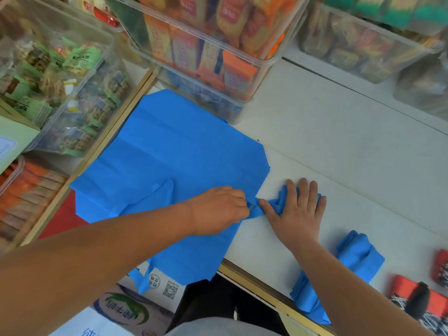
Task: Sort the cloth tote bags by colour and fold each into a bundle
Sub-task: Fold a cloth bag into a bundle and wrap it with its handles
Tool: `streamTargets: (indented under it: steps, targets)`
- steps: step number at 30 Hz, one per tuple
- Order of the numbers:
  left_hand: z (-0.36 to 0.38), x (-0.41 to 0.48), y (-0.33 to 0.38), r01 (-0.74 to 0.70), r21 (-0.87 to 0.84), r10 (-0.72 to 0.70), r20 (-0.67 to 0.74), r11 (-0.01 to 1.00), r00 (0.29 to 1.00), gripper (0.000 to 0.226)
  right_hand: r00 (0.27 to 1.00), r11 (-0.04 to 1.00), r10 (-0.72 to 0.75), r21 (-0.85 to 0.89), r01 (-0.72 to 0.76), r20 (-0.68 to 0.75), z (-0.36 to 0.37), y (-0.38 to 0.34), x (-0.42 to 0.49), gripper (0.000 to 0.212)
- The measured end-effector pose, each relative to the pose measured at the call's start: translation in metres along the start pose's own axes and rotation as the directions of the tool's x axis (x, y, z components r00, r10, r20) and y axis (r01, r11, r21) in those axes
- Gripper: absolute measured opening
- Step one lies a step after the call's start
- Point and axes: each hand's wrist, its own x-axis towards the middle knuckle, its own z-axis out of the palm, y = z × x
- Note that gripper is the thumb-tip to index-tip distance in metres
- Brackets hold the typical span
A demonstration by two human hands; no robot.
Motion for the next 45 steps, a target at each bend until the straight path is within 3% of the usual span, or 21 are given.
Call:
streamTargets:
  steps: [3,7,9,10,12,14,18,20,22,27,32,37,41,45]
  targets:
    - [-0.016,-0.006,-0.001,0.029,-0.056,-0.024,0.092,0.998,0.995,0.01,1.0,1.0,-0.005,0.02,0.004,0.029,-0.004,0.0,0.0,0.095]
    - [-0.034,-0.004,0.006,-0.011,-0.088,0.004,-0.076,0.996,0.997,0.009,0.998,0.995,-0.022,0.098,0.015,0.064,-0.007,0.002,0.0,0.088]
    - [-0.038,0.004,0.016,0.108,-0.241,-0.147,-0.149,0.964,0.978,0.013,0.995,0.99,-0.025,0.141,0.011,0.093,-0.009,0.004,-0.001,0.086]
    - [-0.037,0.008,0.02,0.211,-0.379,-0.285,-0.15,0.901,0.947,0.015,0.994,0.987,-0.023,0.163,0.005,0.108,-0.01,0.004,-0.001,0.087]
    - [-0.028,0.016,0.021,0.388,-0.62,-0.553,-0.09,0.682,0.828,0.021,0.991,0.978,-0.022,0.207,-0.005,0.132,-0.013,0.006,0.0,0.091]
    - [-0.013,0.023,0.023,0.483,-0.737,-0.722,-0.011,0.473,0.691,0.024,0.99,0.973,-0.032,0.23,-0.001,0.14,-0.015,0.007,0.0,0.098]
    - [0.0,0.044,0.04,0.531,-0.831,-0.849,0.152,0.168,0.506,0.026,0.991,0.988,-0.042,0.153,0.022,0.129,-0.015,0.005,-0.002,0.112]
    - [-0.001,0.051,0.043,0.539,-0.838,-0.868,0.202,0.087,0.454,0.026,0.992,0.992,-0.028,0.126,0.013,0.119,-0.016,0.003,-0.003,0.11]
    - [-0.002,0.049,0.041,0.555,-0.826,-0.874,0.198,0.095,0.443,0.026,0.995,0.994,-0.016,0.113,0.005,0.097,-0.014,0.001,-0.004,0.106]
    - [0.0,0.038,0.038,0.574,-0.787,-0.874,0.095,0.227,0.476,0.03,0.999,0.997,0.007,0.072,-0.01,0.036,-0.004,-0.001,-0.002,0.093]
    - [-0.007,0.038,0.039,0.437,-0.881,-0.827,0.103,0.181,0.552,0.013,1.0,0.996,-0.008,0.084,0.008,-0.006,0.002,0.001,-0.003,0.077]
    - [-0.025,0.062,0.039,0.249,-0.967,-0.835,0.091,0.056,0.542,0.015,0.998,0.989,-0.003,0.15,-0.008,0.068,-0.001,0.002,-0.001,0.075]
    - [-0.009,0.056,0.031,0.349,-0.93,-0.871,0.074,0.116,0.486,0.022,0.994,0.989,0.0,0.15,-0.016,0.108,-0.007,0.004,0.0,0.08]
    - [0.008,0.048,0.041,0.453,-0.885,-0.888,0.118,0.109,0.444,0.026,0.992,0.997,-0.048,0.058,0.042,0.114,-0.003,0.004,0.0,0.077]
